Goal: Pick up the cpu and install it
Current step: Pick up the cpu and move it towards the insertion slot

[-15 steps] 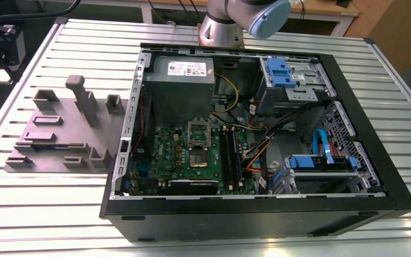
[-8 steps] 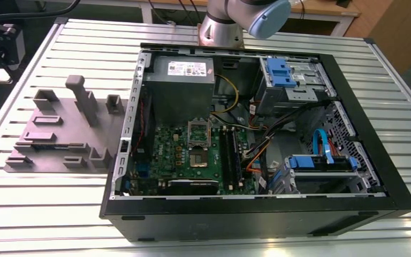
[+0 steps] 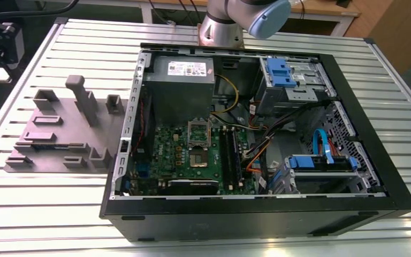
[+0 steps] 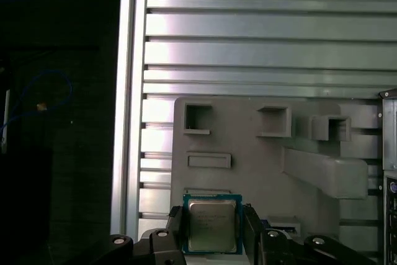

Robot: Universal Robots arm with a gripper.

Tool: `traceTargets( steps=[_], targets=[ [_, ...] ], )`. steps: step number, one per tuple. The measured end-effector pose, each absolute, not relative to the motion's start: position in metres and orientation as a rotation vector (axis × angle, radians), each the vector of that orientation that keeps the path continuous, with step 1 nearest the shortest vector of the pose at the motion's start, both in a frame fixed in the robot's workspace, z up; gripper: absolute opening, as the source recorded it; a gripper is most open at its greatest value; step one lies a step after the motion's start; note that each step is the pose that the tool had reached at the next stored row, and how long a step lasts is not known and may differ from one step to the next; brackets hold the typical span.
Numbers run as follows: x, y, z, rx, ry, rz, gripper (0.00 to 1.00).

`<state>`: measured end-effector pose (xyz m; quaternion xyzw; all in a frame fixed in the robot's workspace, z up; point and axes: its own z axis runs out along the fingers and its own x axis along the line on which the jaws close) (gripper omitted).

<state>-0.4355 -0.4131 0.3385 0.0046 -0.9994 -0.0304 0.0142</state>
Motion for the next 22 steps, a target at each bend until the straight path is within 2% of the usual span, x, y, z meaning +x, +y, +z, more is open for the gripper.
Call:
traceTargets(
  steps=[22],
  targets=[
    [-0.436,-0.413,0.351,0.014,-3.112,-0.095,0.47]
  ],
)
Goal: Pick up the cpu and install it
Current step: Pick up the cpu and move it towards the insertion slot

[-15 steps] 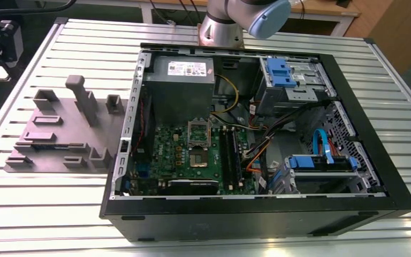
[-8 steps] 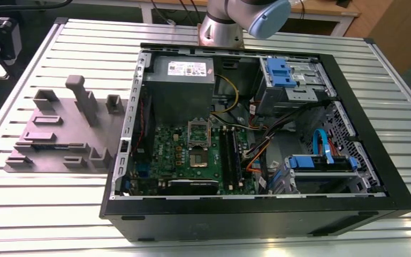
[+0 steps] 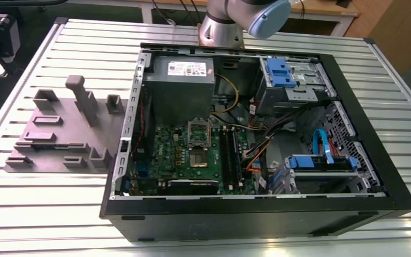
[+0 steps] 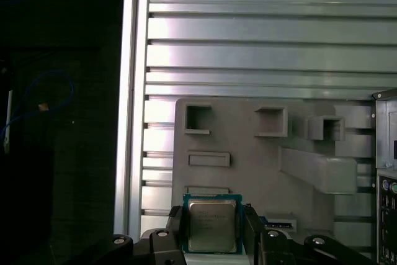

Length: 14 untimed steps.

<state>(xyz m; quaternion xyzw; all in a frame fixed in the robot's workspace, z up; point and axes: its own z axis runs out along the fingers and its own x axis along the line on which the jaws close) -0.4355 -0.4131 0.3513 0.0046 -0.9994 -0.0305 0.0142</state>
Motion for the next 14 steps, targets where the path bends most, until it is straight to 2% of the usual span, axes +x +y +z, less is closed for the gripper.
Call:
traceTargets(
  steps=[14],
  targets=[
    [-0.4355,-0.4131,0.3562,0.014,-3.112,-0.095,0.47]
  ],
)
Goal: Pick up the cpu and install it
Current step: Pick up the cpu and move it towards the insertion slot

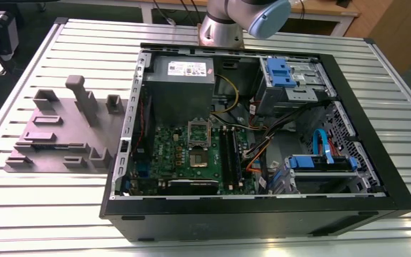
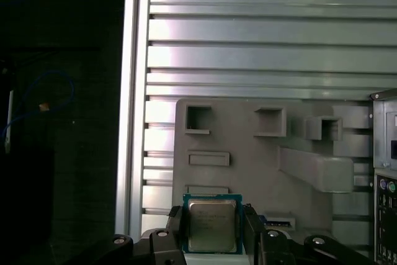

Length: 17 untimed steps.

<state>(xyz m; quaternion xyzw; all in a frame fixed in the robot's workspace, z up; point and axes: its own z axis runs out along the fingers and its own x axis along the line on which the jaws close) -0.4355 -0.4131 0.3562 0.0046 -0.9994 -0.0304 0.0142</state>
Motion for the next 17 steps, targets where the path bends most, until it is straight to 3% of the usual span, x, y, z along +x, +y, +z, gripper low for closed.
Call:
traceTargets(
  steps=[17],
  targets=[
    [-0.436,-0.413,0.374,-0.028,-3.113,-0.088,0.47]
  ],
)
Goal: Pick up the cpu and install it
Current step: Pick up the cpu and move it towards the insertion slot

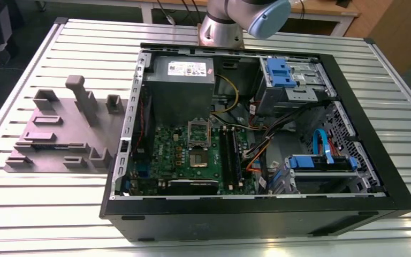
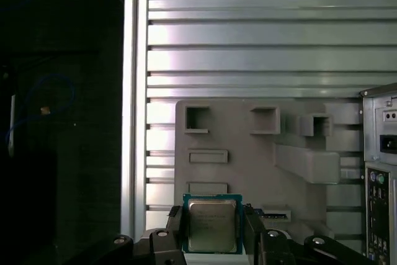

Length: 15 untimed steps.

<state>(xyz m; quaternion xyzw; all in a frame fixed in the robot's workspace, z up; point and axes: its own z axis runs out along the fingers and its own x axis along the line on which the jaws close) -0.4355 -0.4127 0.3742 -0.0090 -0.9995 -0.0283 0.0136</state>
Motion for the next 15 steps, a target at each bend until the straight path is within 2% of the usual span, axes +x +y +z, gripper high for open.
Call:
traceTargets(
  steps=[15],
  targets=[
    [-0.434,-0.413,0.386,-0.072,-3.113,-0.076,0.47]
  ],
)
